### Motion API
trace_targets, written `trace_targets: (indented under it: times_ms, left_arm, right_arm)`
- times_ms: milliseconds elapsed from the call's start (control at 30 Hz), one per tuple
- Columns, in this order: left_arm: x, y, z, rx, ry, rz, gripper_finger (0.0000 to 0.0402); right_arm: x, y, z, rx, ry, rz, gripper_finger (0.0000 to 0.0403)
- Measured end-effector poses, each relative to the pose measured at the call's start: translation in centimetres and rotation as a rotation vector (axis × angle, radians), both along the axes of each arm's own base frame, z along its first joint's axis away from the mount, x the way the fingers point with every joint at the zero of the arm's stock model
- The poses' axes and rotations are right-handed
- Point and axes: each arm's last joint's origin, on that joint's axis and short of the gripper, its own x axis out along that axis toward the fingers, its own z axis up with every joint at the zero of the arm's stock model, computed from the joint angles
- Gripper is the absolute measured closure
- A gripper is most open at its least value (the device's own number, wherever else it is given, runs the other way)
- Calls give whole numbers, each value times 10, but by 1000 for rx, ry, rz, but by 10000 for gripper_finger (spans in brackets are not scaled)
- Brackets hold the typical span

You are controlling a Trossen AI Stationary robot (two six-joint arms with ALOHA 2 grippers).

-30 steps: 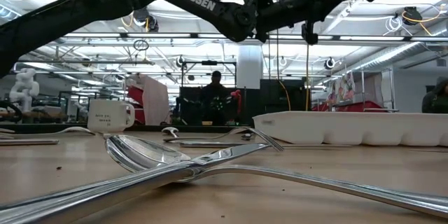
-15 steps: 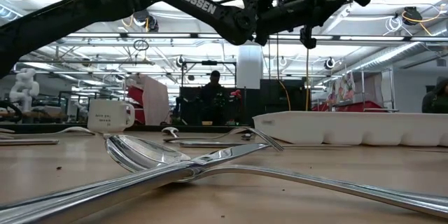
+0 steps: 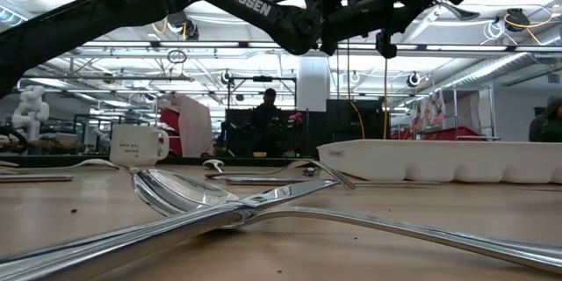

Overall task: Sort silverware
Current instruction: Put the fork in the right section of the silverware tray

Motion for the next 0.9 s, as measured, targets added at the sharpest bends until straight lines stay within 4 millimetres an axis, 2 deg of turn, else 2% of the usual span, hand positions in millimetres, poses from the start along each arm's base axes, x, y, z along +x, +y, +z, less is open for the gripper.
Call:
trace_targets:
  times_ms: [267, 500, 733, 900]
  left_arm:
    - [0, -1, 1, 16, 3, -41, 254]
    - [0, 0, 0, -17, 66, -100, 207]
    - [-3, 14, -3, -4, 106, -170, 199]
    - [-9, 29, -4, -22, 143, -298, 199]
  right_arm:
    - [0, 0, 0, -4, 7, 7, 402]
    - [-1, 0, -2, 1, 18, 7, 402]
    - [-1, 1, -3, 3, 29, 0, 402]
    - [-1, 1, -3, 3, 29, 5, 402]
